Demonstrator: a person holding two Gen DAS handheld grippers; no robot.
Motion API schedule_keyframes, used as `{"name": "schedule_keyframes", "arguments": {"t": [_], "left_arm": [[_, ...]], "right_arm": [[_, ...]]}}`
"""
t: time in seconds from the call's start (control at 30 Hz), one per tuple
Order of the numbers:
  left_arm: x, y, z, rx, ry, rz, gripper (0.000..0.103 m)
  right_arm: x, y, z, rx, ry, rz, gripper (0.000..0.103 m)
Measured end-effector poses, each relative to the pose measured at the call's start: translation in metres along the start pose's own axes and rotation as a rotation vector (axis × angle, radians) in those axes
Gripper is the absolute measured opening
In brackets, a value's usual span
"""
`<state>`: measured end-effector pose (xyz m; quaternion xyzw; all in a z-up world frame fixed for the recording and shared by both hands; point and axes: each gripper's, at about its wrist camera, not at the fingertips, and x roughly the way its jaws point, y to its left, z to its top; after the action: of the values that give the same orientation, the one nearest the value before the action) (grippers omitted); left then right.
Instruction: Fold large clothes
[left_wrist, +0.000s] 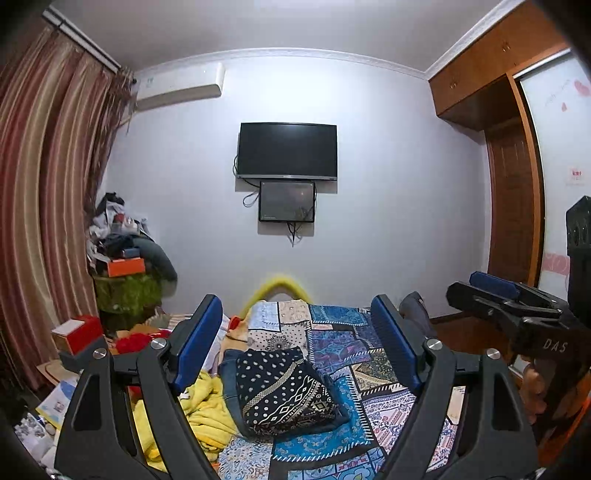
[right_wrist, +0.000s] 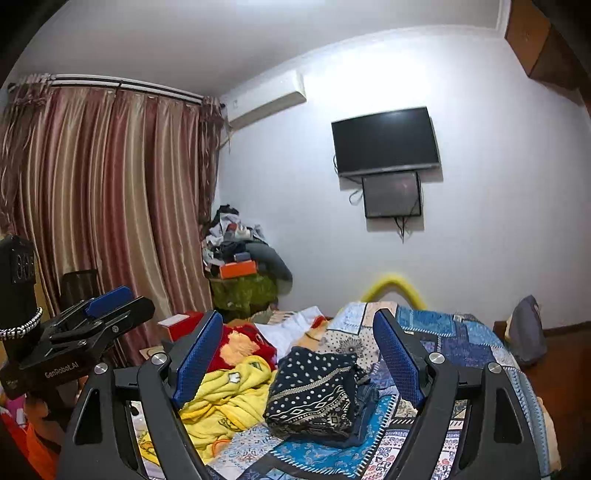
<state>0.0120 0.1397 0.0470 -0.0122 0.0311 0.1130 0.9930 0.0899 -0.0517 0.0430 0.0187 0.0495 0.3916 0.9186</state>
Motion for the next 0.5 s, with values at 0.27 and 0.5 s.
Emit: {"name": "schedule_keyframes", "arguments": {"t": [0.27, 0.5], "left_arm": [[-0.008, -0.007, -0.015, -0.013, -0.003, 0.044, 0.098], [-0.005, -0.006, -0.02, -0.02, 0.006, 0.052, 0.1]], "right_arm": [[-0.015, 0.018, -0.016, -0.014, 0.032, -0.061, 0.094], [-0.018, 0.023, -0.024, -0.048, 0.027, -0.12, 0.103]]}}
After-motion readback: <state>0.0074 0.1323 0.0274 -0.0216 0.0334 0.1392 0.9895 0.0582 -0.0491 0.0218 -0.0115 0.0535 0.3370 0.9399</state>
